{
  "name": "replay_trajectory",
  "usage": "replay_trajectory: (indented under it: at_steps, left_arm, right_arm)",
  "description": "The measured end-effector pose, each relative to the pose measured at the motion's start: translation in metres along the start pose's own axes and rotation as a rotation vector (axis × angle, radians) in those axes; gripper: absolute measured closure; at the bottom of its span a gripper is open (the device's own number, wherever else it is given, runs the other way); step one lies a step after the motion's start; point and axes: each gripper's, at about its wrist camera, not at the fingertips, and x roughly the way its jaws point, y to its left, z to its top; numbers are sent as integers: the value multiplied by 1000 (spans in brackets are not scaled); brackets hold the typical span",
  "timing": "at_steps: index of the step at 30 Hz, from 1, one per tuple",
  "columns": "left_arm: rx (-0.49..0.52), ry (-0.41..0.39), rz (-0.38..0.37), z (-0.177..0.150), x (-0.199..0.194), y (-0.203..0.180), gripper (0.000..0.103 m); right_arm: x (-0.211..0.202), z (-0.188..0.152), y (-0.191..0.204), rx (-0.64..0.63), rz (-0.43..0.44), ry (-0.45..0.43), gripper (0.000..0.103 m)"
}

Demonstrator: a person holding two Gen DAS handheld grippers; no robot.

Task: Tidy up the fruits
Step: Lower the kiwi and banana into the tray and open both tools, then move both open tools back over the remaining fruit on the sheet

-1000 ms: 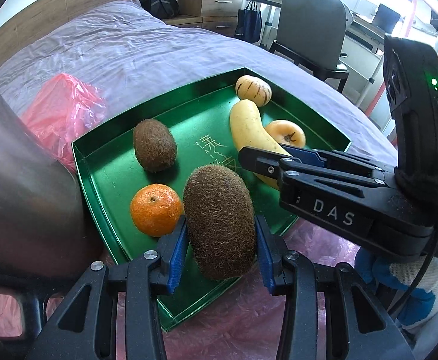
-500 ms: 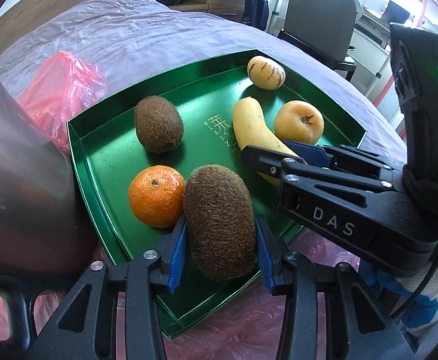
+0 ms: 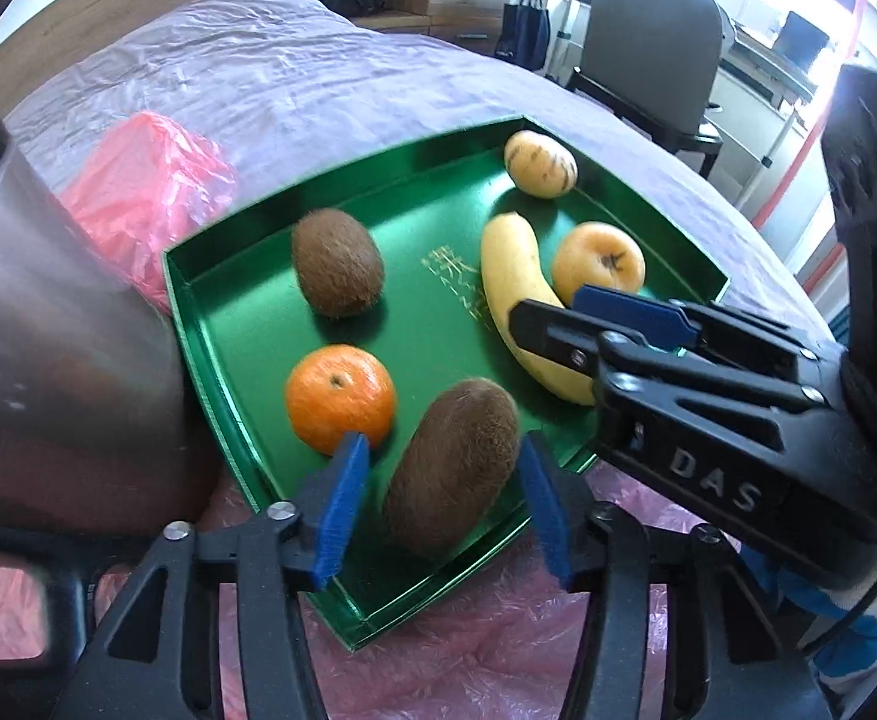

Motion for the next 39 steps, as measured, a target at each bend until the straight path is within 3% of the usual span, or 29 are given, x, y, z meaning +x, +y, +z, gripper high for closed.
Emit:
replay_trajectory:
  at_steps: [6,9,18,21,32,39]
  left_arm:
    - [3,-18,-3,-2,-19,-1,56]
    - [19,-32,-10,-7,-33,-6,55]
    - [66,-67,-26,-41,-87,-22,49]
    - [70,-73,-20,-53,-102,-22,49]
    - [17,-113,33,-102,-154,3,45]
    - [-45,-115,63,-133,-170,31,45]
  right_arm:
    - [-27,2,7,2,3,-37,53]
    - [-42,-1,10,3,-6,-50,45]
    - [-86,-20,21,2,-29,-59,41]
    - [-99,-29,32,-10,-25,-56,35]
    - [-128,-68,81,-62,14,-26,26]
    - [-133,-92,112,-95,45,5,25]
